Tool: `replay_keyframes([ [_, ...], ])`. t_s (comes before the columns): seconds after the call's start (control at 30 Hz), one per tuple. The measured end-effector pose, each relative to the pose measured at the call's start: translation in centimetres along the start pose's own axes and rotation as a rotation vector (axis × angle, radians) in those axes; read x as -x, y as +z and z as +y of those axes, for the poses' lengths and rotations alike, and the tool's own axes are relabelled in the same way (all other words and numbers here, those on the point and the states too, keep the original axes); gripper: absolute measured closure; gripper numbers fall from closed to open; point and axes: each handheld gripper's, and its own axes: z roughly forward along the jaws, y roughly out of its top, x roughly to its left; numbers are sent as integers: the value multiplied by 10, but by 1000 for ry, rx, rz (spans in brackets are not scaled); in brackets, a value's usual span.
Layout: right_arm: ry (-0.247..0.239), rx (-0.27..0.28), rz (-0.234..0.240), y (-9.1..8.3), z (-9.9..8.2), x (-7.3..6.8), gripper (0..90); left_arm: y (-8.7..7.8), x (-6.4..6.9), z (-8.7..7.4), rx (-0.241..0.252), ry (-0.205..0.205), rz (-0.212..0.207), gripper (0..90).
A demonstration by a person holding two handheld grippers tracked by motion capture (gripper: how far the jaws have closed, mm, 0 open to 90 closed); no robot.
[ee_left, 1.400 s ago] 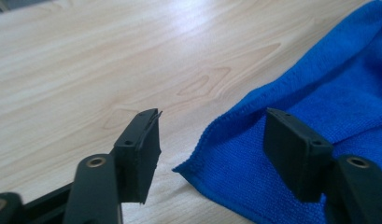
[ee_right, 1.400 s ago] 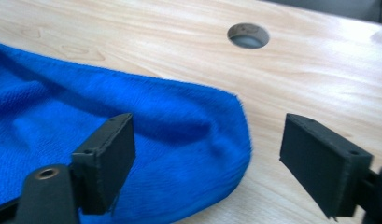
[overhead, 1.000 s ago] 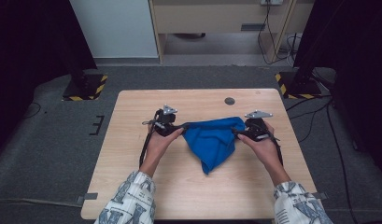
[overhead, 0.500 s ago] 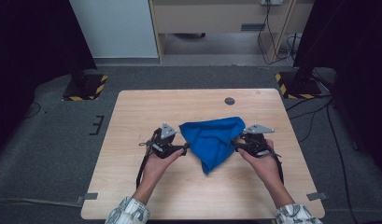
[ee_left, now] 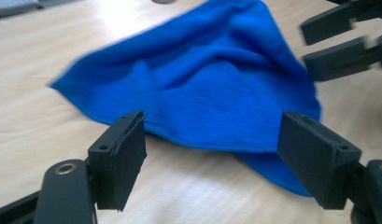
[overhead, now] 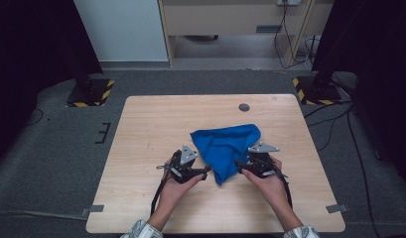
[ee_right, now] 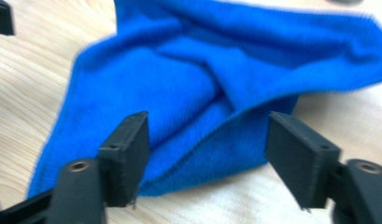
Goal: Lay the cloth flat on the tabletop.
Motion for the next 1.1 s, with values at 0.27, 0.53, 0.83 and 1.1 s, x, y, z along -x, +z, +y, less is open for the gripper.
replay_keyframes([
  [0.27, 6, -50, -28, 9, -9, -5, 361, 11, 27, -3, -20, 37, -48, 223],
  [0.53, -5, -63, -15, 8, -13, -3, 673, 24, 39, -8, -59, 68, -67, 181],
  [0.83, -40, -50, 18, 4, -13, -5, 819, 31, 41, -10, -83, 98, -72, 301],
  [1.1, -47, -47, 30, 2, -12, -7, 854, 34, 38, -11, -99, 129, -73, 672],
])
